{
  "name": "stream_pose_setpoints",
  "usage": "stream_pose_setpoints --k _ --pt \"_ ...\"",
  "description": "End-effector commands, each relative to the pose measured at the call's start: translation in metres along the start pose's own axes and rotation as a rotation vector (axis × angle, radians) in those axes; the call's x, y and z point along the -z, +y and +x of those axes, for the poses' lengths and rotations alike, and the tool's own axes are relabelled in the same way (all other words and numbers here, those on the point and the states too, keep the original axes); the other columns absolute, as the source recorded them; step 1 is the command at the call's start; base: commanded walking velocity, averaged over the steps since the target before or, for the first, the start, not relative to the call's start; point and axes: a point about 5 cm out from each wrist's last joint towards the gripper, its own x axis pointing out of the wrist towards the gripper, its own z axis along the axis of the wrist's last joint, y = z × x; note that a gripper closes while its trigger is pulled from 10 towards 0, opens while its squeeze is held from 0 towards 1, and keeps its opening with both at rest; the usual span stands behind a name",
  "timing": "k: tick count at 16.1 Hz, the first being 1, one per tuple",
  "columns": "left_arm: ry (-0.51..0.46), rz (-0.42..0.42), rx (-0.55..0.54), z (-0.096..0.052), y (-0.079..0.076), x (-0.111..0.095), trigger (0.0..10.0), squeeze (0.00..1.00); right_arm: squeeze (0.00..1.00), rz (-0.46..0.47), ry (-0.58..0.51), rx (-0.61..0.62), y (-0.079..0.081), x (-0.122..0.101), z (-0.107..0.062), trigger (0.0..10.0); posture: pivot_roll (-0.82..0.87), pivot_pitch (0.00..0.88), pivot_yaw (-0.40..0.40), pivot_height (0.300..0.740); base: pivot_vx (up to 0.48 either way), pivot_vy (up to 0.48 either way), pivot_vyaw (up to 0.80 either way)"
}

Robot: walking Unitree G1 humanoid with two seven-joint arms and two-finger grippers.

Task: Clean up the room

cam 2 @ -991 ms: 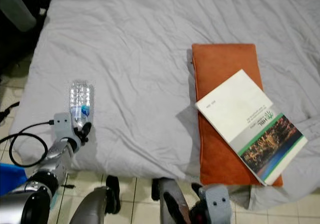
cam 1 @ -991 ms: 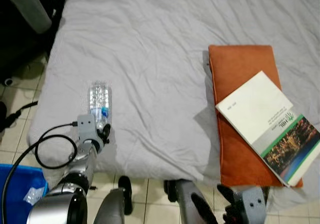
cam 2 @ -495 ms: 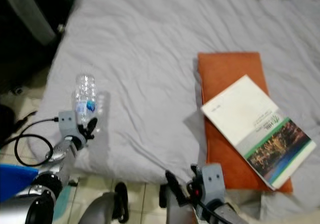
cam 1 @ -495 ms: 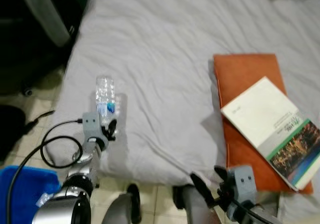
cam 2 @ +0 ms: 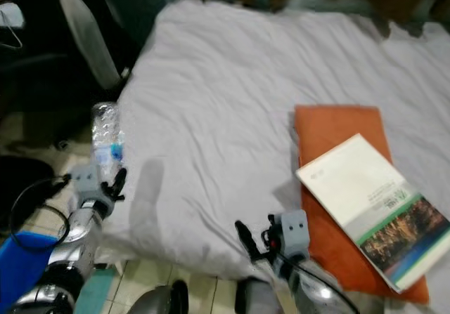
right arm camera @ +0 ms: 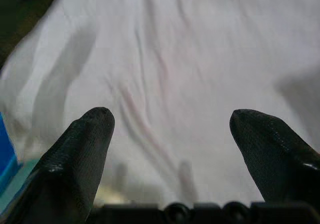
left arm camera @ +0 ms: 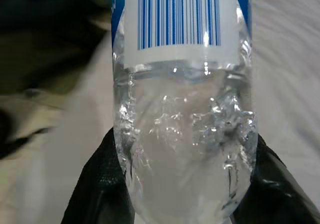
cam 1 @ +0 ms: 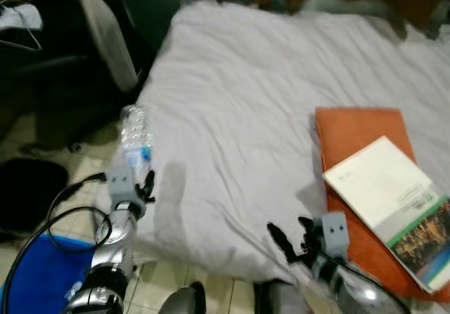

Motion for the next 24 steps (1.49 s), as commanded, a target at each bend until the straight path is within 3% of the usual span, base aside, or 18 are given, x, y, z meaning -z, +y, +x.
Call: stream_pose_setpoints --k 1,6,7,9,15,20,24 --pt "-0.026 0.025 -0.021 -0.01 0.002 0.001 0.0 0.0 0.0 0.017 0.01 0.013 -0.007 0.008 0.01 10.0 0.0 0.0 0.037 0.74 0.0 0.0 0.68" --pt "-0.035 0.021 -0.017 -0.014 0.0 0.002 0.0 0.0 0.0 0.01 -0.003 0.013 -0.011 0.004 0.02 10.0 0.02 0.0 0.032 0.74 0.0 0.0 0.68" --pt "-0.031 0.035 -0.007 -0.018 -0.007 0.006 10.0 0.0 0.0 -0.002 -0.012 0.012 -0.015 0.0 0.03 10.0 0.06 0.0 0.016 0.74 0.0 0.0 0.65" --pt "-0.019 0.048 -0.01 -0.024 -0.017 0.013 10.0 0.0 0.0 -0.018 -0.026 0.002 -0.018 -0.007 0.044 10.0 0.07 0.0 0.008 0.74 0.0 0.0 0.65" --pt "-0.001 0.048 -0.016 -0.029 -0.024 0.015 10.0 0.0 0.0 -0.027 -0.038 -0.027 -0.016 -0.012 0.056 10.0 0.09 0.0 -0.009 0.74 0.0 0.0 0.65" --pt "0.004 0.066 0.003 -0.063 -0.023 0.027 10.0 0.0 0.0 -0.022 -0.025 -0.077 -0.013 0.002 0.048 10.0 0.1 0.0 -0.037 0.74 0.0 0.0 0.64" --pt "0.004 0.036 0.008 -0.057 -0.026 0.022 10.0 0.0 0.0 -0.063 -0.025 -0.096 -0.012 0.004 0.053 10.0 0.1 0.0 -0.049 0.74 0.114 0.0 0.48"
